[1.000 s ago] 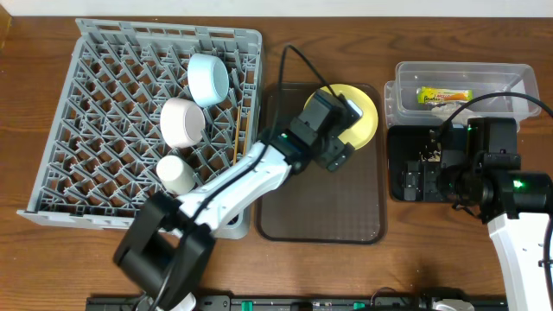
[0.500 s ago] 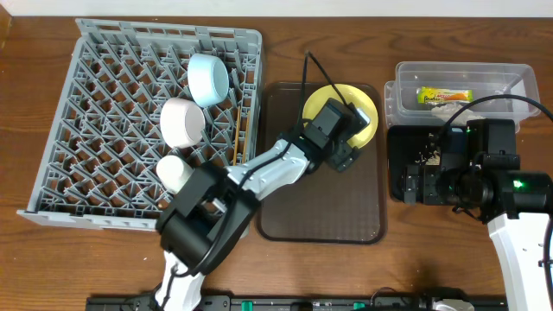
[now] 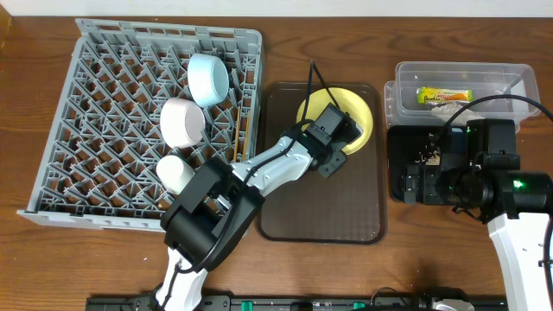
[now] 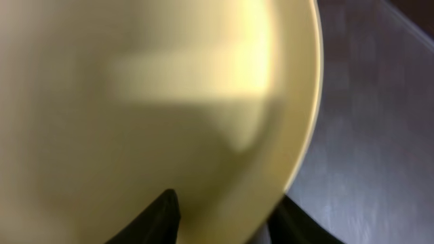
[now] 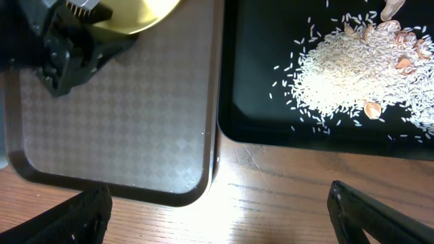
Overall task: Sort waste into correct bins and load items into the dishwasher
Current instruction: 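Reach the left gripper to the yellow plate and grasp its edge, then lift the yellow plate and stand it upright in the dish rack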
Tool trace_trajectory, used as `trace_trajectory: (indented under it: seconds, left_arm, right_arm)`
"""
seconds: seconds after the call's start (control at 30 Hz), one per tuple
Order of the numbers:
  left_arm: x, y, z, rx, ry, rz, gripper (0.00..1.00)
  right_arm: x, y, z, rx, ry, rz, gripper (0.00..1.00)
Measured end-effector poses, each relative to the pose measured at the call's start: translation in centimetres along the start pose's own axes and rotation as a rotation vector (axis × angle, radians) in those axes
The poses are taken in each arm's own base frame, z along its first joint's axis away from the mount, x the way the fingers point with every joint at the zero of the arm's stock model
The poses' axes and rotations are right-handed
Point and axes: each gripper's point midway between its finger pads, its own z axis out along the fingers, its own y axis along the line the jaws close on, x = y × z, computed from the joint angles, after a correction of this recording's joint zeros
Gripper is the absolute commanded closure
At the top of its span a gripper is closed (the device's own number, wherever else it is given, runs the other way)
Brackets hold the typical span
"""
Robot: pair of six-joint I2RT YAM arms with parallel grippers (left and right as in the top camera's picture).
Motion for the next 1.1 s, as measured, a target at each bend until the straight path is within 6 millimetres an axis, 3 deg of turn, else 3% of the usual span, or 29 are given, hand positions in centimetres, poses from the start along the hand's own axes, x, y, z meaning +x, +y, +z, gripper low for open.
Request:
trace_trajectory:
  seconds: [0.17,0.3,0.5,0.7,0.9,1.0,1.1]
  left_arm:
    - [2.1,-0.3,-1.0,0.006,0.1,-0.1,0.71]
    - [3.6,-0.8,-1.6,0.023,0.168,-0.15,0.72]
    - [4.4,-1.8,-2.0,0.063,0.208,-0.171,0.81]
    - [4.4,-2.9,-2.3,0.084,0.211,-0.164,0.93]
    - [4.4,-3.7,-3.4,0.104,0.203,-0.153,0.94]
    - [3.6,-3.8,-5.0,0.106,0.166,-0.149,0.94]
    - [1.9,-3.8,-8.0,0.105,0.088,-0.147,0.94]
  right_arm:
    - [0.0,0.0,0.0,0.0,0.0,0.0,0.01]
    - [0.0,0.0,0.0,0.0,-0.001,0.0,0.01]
    - [0.0,0.0,0.0,0.0,-0.002,0.0,0.01]
    - [0.0,0.0,0.0,0.0,-0.001,0.0,0.01]
    - [0.2,0.0,0.0,0.0,0.008,0.002,0.01]
    - [0.2,0.0,0.0,0.0,0.008,0.002,0.01]
    - [0.2,0.0,0.0,0.0,0.008,0.002,0.01]
